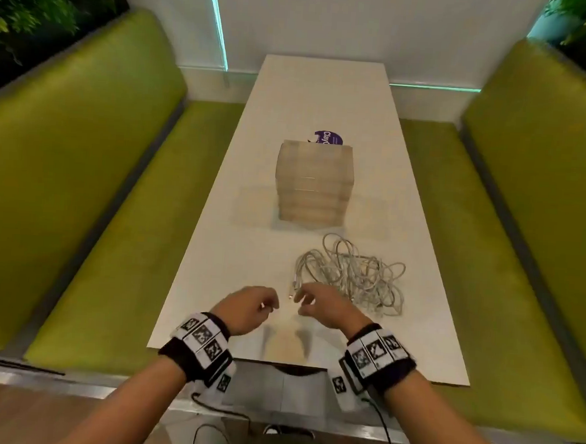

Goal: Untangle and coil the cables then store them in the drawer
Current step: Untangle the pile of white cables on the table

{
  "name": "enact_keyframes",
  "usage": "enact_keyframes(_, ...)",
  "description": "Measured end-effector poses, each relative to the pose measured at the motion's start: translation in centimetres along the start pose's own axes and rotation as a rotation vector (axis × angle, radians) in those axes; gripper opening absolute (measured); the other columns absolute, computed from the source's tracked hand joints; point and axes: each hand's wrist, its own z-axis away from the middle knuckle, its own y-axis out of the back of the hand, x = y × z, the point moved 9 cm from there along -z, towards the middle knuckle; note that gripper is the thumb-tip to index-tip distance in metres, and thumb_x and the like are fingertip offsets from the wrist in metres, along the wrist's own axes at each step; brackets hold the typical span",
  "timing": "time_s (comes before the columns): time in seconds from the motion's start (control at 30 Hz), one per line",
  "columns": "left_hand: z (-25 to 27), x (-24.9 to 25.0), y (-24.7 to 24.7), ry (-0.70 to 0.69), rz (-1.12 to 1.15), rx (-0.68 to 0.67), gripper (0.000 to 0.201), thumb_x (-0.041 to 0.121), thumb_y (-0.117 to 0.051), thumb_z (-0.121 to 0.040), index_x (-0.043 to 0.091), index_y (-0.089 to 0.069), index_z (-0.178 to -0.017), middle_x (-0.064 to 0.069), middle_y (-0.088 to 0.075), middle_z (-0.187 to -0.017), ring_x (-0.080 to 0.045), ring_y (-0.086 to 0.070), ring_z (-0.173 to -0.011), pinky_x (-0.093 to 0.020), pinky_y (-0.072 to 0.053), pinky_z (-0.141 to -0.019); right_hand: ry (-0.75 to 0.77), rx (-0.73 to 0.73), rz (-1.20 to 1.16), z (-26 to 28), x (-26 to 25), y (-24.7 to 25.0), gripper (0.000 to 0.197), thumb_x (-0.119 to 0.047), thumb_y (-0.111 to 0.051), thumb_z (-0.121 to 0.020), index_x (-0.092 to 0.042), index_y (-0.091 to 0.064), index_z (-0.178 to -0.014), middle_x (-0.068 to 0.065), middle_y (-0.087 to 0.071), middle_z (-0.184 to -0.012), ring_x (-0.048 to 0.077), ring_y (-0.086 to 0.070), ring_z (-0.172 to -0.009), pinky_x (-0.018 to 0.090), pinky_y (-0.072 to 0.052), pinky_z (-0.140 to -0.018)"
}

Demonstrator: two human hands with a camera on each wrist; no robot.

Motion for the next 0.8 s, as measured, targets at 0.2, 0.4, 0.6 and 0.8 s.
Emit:
enact_keyframes(0.2,-4.9,-0.8,0.2,0.111,0.081,0.102,0.025,0.005,-0.049,-0.087,0.014,-0.064,-0.106,-0.006,-0.063,-0.116,-0.025,-0.059,-0.105,-0.035,-0.046,-0.092,-0.008,0.255,0.205,-4.3,-0.1,1.0,0.045,0.001,-0.042,-0.091,-0.017,-0.053,-0.131,0.014,-0.050,-0.129,0.032,-0.053,-0.116,0.042,-0.044,-0.098)
enact_keyframes(0.4,-6.5,-0.8,-1.7,0.094,0.081,0.148,0.014,0.011,-0.053,-0.089,0.015,-0.062,-0.099,-0.004,-0.065,-0.108,-0.025,-0.061,-0.098,-0.036,-0.048,-0.084,0.077,0.326,0.153,-4.7,0.1,1.3,0.017,-0.006,-0.057,-0.085,-0.008,-0.068,-0.097,0.009,-0.059,-0.096,0.026,-0.060,-0.088,0.035,-0.047,-0.077)
enact_keyframes(0.6,-6.1,-0.7,-1.3,0.037,0.303,0.244,0.009,0.014,-0.063,-0.087,0.015,-0.060,-0.096,0.001,-0.065,-0.097,-0.018,-0.062,-0.085,-0.035,-0.051,-0.080,0.132,0.370,-0.168,-4.0,1.6,2.1,0.011,-0.001,-0.061,-0.084,-0.002,-0.070,-0.090,0.003,-0.047,-0.096,0.011,-0.048,-0.079,0.012,-0.037,-0.068)
enact_keyframes(0.8,-5.3,-0.1,0.4,-0.070,0.630,0.274,0.034,0.004,-0.074,-0.076,0.022,-0.069,-0.105,0.004,-0.070,-0.097,-0.007,-0.064,-0.086,-0.013,-0.049,-0.076,0.155,0.311,-0.552,-3.6,2.3,3.1,0.011,-0.009,-0.065,-0.084,-0.014,-0.064,-0.074,-0.002,-0.062,-0.071,0.004,-0.055,-0.061,0.019,-0.042,-0.062)
